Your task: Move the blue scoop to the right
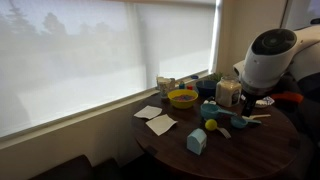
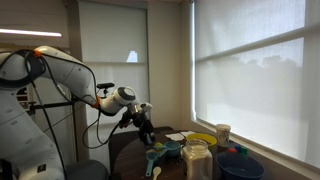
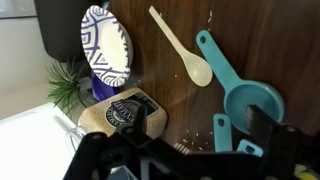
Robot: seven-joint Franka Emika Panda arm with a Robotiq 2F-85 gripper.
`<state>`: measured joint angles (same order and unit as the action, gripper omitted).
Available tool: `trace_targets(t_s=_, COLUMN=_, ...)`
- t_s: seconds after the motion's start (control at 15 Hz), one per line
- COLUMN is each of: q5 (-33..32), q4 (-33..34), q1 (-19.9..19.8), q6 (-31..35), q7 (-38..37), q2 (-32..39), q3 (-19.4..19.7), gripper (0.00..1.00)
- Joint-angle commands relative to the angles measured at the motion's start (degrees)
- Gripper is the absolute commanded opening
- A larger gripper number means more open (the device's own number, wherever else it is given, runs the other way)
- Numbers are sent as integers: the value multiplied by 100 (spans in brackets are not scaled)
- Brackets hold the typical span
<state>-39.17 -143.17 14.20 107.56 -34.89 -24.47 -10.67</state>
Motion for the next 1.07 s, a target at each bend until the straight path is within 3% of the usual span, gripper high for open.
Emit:
trace_targets(t_s=0.0, q5=445, q4=-386, q1=-215, q6=885, q7=240, q2=-643, q3=171, gripper=100)
trace_targets(t_s=0.33, q5=1278, q4=-647, q1=-488, q6=1636, q7=748, q2=-1135, q3=329, gripper=100)
trace_targets(t_s=1.0, q5=2845, q4=-724, q1=-678, q6=1596, q7=1942, q2=-1529, q3=481, gripper=100)
